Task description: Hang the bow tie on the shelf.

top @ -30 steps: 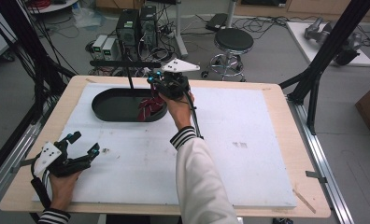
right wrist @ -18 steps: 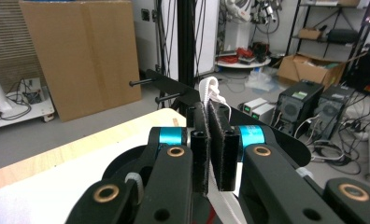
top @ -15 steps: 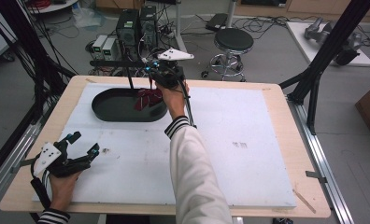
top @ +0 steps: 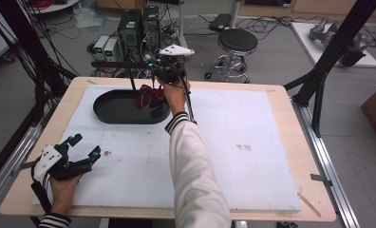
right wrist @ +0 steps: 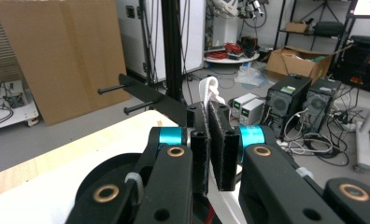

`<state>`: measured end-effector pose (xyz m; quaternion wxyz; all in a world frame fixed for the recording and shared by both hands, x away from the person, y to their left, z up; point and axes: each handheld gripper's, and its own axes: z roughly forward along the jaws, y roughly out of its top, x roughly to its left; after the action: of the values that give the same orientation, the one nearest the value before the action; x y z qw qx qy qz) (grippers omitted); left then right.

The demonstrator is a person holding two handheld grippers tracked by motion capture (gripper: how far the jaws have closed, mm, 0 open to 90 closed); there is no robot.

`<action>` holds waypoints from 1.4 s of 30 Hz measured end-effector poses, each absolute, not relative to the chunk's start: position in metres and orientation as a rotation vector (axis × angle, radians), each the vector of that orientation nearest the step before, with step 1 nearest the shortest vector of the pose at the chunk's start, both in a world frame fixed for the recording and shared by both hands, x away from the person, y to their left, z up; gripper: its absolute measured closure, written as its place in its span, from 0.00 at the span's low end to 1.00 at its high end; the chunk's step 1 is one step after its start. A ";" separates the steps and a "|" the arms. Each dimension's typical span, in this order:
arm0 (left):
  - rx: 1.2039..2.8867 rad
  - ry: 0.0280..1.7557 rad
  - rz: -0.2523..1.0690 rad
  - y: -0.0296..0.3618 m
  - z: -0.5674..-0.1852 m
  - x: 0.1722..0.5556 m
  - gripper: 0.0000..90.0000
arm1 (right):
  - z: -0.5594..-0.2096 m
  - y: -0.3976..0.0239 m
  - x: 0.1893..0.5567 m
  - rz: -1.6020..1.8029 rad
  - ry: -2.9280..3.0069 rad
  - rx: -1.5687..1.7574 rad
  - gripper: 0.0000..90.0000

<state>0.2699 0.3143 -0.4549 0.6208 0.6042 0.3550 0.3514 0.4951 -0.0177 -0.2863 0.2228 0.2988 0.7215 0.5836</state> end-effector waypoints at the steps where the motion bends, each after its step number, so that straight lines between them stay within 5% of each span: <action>1: 1.391 0.815 0.808 0.314 -0.455 0.270 0.16 | -0.288 -0.019 0.497 1.610 1.990 0.840 0.97; 29: 1.385 0.810 0.813 0.314 -0.455 0.269 0.16 | -0.312 -0.039 0.521 1.526 2.026 0.974 0.96; 42: 1.383 0.811 0.812 0.314 -0.455 0.269 0.15 | -0.320 -0.044 0.519 1.423 2.127 0.980 0.86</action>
<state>0.2695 0.3137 -0.4551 0.6228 0.6021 0.3530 0.3534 0.5193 -0.0438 -0.3196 0.1995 0.3503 0.7607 0.5088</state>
